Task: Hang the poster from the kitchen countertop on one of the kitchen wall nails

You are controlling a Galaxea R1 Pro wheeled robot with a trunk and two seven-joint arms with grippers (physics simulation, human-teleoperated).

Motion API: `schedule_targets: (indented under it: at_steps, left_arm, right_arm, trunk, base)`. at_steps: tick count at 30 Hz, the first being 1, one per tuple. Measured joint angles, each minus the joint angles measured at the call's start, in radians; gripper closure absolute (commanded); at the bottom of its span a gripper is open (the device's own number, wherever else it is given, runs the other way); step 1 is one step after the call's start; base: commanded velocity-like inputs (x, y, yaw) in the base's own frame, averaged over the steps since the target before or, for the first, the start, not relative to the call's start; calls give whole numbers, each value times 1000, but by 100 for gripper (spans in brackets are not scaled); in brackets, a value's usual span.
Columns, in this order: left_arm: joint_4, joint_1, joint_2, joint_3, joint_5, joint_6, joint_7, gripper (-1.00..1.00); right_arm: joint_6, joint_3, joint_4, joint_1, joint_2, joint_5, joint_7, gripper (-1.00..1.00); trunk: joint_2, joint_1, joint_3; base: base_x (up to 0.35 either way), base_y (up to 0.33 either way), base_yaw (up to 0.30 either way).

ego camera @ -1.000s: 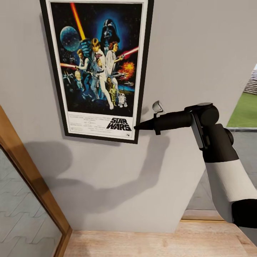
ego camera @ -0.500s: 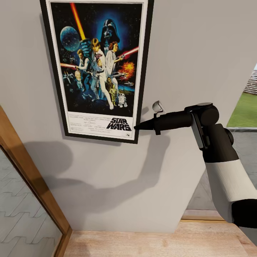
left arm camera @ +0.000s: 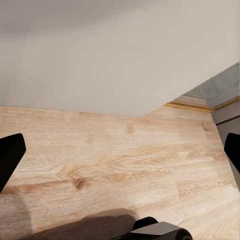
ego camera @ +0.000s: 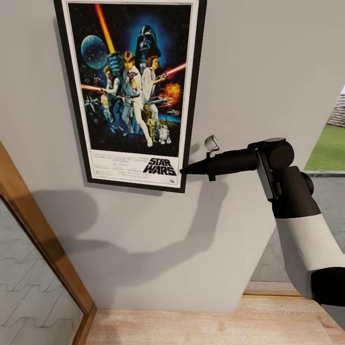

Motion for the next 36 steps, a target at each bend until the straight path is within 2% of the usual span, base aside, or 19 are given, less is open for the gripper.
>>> schedule_targets:
  at_steps: [22,24,29,36]
  left_arm:
    - [0,0,0,0,0,0,0,-100]
    - [-3,11,-11,3,1,-9,1,-100]
    - [-3,40,-39,2,1,-9,1,-100]
    - [-3,80,-39,3,1,-9,1,-100]
  right_arm:
    - [0,-1,-1,0,0,0,0,100]
    - [5,-12,10,9,11,-9,9,100]
    - [5,-10,22,9,34,-8,7,100]
    - [5,-10,22,9,34,-8,7,100]
  trunk:
    - [0,0,0]
    - [0,0,0]
    - [0,0,0]
    - [0,0,0]
  base:
    - [54,0,0]
    - [0,0,0]
    - [0,0,0]
    - [0,0,0]
